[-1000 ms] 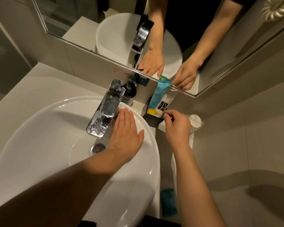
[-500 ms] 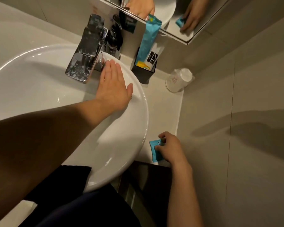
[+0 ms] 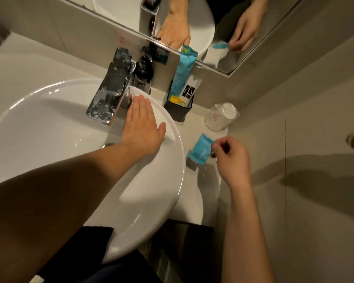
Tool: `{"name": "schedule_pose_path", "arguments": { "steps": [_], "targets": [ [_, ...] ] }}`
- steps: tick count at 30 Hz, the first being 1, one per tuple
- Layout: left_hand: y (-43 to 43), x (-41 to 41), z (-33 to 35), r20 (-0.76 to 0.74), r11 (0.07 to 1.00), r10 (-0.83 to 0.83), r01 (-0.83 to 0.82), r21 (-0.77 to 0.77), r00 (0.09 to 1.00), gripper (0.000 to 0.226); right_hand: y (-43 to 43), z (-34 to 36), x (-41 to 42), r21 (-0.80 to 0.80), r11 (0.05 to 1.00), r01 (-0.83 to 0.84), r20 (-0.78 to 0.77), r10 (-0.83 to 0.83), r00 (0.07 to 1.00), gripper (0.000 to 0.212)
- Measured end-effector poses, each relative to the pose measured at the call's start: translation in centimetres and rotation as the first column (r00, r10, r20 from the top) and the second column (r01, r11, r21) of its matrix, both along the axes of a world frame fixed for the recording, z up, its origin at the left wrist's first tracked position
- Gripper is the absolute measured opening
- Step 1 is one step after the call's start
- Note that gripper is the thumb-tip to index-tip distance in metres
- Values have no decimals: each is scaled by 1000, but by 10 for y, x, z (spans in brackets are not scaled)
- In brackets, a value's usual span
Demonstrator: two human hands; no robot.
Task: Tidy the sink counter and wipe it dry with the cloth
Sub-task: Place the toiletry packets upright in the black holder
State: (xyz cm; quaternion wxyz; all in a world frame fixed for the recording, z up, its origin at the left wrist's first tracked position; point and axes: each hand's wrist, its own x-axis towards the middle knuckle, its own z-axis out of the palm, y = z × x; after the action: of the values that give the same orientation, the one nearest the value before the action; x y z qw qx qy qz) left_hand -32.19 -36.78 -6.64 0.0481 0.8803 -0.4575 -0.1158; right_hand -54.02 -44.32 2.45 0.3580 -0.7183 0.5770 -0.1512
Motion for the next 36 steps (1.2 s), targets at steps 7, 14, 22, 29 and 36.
{"name": "schedule_pose_path", "arguments": {
  "steps": [7,14,22,29,36],
  "targets": [
    [0,1,1,0,1000,-14,14,-19,1000,86,-62,42,103,-311,948,-62,122,105,987,8],
    [-2,-1,5,9,999,-9,9,-50,1000,85,-81,13,135,-329,908,-261,-123,233,965,5],
    [-2,0,5,18,998,2,-1,-58,1000,85,-78,-20,137,-190,898,-397,-350,316,882,13],
    [-3,0,5,-19,999,-2,1,-32,1000,84,-74,-25,140,-174,907,-383,-354,305,884,25],
    [-4,4,8,-82,1000,-17,19,23,997,85,-51,-8,125,-197,942,-272,-235,224,946,28]
  ]
}}
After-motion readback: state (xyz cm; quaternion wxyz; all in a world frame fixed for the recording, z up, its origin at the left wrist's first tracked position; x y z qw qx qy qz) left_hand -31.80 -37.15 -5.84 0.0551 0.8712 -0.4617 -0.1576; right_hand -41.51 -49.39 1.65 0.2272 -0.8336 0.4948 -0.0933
